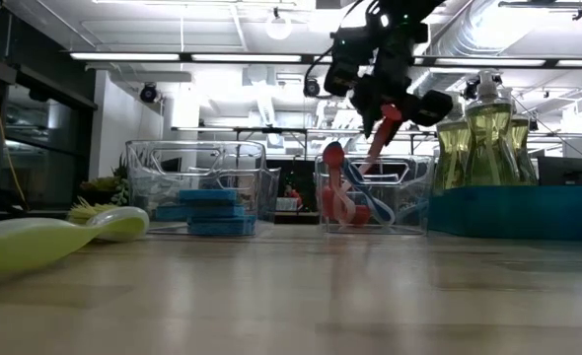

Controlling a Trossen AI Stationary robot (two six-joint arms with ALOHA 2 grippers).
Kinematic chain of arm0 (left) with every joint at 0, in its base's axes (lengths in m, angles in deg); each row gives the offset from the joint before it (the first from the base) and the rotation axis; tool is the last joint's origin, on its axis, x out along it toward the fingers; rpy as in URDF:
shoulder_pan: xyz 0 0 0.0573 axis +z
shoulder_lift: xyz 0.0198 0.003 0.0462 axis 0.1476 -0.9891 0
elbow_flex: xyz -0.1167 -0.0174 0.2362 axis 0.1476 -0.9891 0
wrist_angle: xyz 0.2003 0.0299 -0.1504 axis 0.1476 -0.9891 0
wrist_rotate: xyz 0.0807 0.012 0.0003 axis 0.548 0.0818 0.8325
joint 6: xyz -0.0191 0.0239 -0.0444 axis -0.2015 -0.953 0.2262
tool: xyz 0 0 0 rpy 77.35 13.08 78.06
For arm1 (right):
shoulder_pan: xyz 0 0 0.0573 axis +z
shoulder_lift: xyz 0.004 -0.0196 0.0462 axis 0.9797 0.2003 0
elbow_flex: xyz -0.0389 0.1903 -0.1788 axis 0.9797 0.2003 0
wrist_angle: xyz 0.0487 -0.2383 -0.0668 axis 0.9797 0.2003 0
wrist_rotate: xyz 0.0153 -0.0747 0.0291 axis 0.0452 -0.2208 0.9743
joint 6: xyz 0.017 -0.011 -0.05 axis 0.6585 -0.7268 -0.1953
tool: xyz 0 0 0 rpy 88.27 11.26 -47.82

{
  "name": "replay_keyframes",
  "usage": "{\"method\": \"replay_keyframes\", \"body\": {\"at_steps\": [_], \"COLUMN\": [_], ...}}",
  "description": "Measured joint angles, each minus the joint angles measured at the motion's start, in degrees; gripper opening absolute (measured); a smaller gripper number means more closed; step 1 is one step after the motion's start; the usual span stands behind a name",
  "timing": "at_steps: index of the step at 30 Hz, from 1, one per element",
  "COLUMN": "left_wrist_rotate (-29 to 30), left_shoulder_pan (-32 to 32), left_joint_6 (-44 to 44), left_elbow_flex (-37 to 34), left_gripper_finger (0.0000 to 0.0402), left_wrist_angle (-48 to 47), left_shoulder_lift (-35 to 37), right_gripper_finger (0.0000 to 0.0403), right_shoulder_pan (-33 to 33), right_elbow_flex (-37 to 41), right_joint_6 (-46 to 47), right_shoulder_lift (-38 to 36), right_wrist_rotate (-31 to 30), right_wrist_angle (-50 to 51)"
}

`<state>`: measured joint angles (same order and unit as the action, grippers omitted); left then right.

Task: Pick & Place Kitchen Sink Supplies
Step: Put the red dishwashing brush into the right transparent bin

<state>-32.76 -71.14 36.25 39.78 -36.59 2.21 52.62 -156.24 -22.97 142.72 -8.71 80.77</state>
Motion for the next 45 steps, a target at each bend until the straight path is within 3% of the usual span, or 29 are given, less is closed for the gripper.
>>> {"method": "replay_keyframes", "body": {"at_steps": [18,30,38,45], "left_wrist_rotate": [0.1,0.5,0.5,0.5], "left_shoulder_pan": [0.0,0.0,0.0,0.0], "left_joint_6": [1.1,1.3,1.6,1.3], "left_elbow_flex": [0.0,0.0,0.0,0.0], "left_gripper_finger": [0.0095,0.0095,0.0095,0.0095], "left_wrist_angle": [0.0,0.0,0.0,0.0], "left_shoulder_lift": [0.0,0.0,0.0,0.0], "right_gripper_finger": [0.0162,0.0152,0.0111,0.0016], "right_shoulder_pan": [0.3,8.9,17.5,23.5], "right_elbow_flex": [0.0,-0.1,-0.1,-0.1], "right_joint_6": [-7.3,-14.4,-15.3,-15.3], "right_shoulder_lift": [-8.1,-13.0,-13.7,-13.6], "right_wrist_rotate": [-17.4,-24.3,-30.9,-34.9], "right_wrist_angle": [-3.1,-6.1,-4.1,-2.0]}}
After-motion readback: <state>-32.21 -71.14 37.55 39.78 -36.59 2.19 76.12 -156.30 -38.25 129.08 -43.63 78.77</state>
